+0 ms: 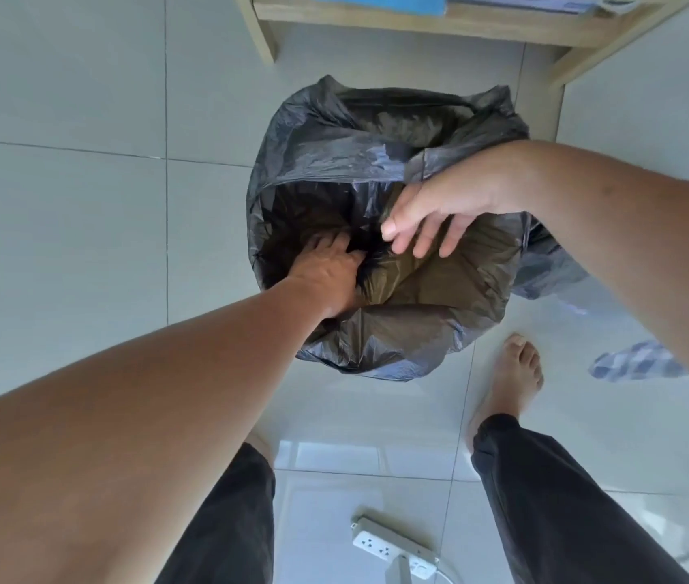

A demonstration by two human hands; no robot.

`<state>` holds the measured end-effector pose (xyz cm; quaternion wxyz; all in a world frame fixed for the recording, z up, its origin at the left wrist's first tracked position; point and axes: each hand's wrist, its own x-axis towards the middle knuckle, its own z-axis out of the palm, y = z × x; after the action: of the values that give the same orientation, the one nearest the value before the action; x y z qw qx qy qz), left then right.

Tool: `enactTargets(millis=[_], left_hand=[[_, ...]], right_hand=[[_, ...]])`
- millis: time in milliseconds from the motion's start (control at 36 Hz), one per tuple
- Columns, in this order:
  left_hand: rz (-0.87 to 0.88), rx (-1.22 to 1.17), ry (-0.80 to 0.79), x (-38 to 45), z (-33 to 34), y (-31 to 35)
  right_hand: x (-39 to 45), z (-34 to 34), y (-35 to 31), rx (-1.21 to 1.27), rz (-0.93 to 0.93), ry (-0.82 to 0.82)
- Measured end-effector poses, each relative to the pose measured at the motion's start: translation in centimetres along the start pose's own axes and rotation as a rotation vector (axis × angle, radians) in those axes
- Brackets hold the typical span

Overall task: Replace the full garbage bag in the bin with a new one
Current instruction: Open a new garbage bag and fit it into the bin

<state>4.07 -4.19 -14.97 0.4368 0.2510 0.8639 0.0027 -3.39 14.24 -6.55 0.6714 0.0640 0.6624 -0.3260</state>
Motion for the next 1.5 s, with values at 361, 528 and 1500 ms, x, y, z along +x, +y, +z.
enactTargets(millis=[361, 528, 1500], left_hand=[[-0.059, -0.101, -0.208, -1.3, -5.3, -1.0], [0.16, -0.257, 0.512, -4.4, -9.6, -2.3], [0.052, -0.493, 0.528, 0.0, -11.6, -4.4]], right_hand=[[-3.0, -1.2, 1.4, 0.442, -0.111, 0.348], [-6.1, -1.1, 1.5, 0.474, -0.223, 0.282], [-3.9, -3.9, 4.2, 0.087, -0.034, 1.371]])
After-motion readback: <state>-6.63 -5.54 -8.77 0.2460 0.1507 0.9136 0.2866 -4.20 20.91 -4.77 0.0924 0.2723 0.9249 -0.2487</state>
